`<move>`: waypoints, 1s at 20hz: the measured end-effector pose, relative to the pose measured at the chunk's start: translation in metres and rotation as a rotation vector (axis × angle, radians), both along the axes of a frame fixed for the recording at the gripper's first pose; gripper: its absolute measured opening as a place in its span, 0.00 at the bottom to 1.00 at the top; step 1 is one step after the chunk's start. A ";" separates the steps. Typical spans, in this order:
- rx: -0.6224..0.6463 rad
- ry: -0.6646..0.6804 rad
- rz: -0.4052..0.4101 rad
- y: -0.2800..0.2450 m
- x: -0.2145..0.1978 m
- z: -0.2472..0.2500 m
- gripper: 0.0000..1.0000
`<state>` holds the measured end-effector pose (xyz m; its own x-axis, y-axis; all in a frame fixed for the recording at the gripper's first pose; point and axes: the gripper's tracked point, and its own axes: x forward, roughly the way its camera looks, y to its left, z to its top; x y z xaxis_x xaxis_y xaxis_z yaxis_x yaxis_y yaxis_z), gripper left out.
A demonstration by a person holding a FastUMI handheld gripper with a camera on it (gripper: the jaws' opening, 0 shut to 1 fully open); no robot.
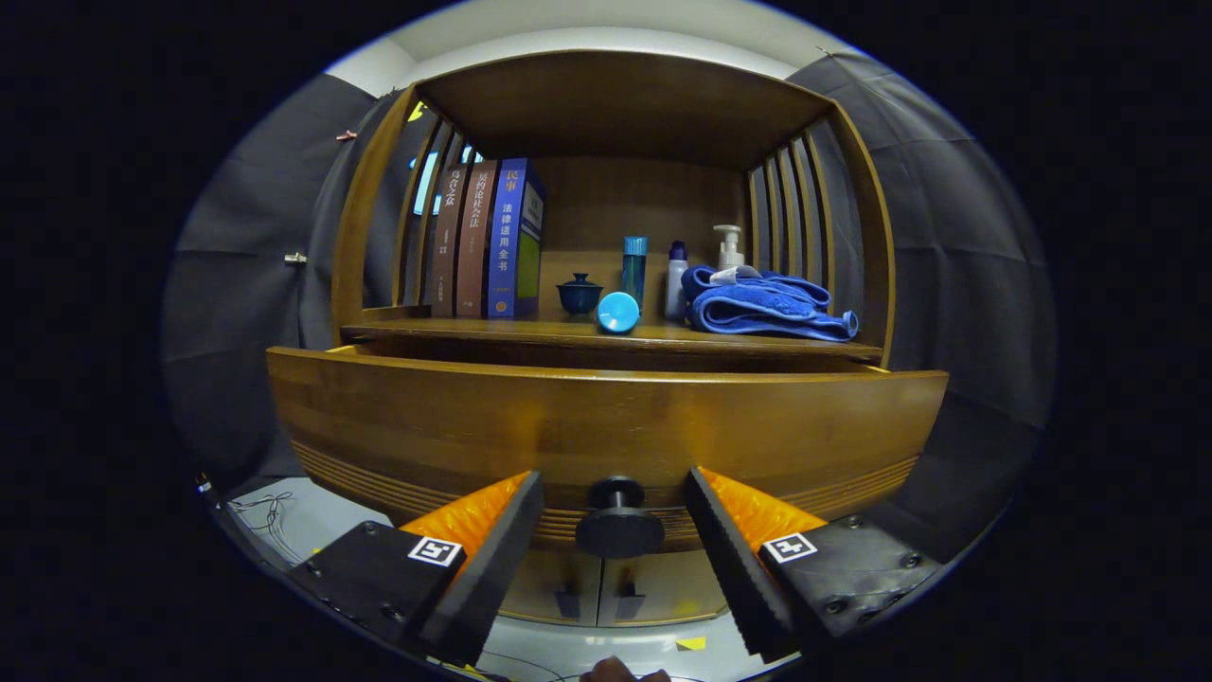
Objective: Pull open the drawer, take out the items inside it, and place them on the countertop above the cabinet.
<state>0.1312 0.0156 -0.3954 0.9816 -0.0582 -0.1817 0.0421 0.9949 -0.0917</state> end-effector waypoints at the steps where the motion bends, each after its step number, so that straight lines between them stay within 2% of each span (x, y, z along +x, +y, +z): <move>1: -0.007 -0.003 0.001 0.000 0.006 0.000 1.00; 11: -0.008 0.002 -0.008 0.000 0.062 -0.006 1.00; 16: -0.024 0.013 -0.018 0.005 0.064 -0.009 1.00; 20: 0.016 0.036 -0.029 0.002 0.063 -0.002 0.99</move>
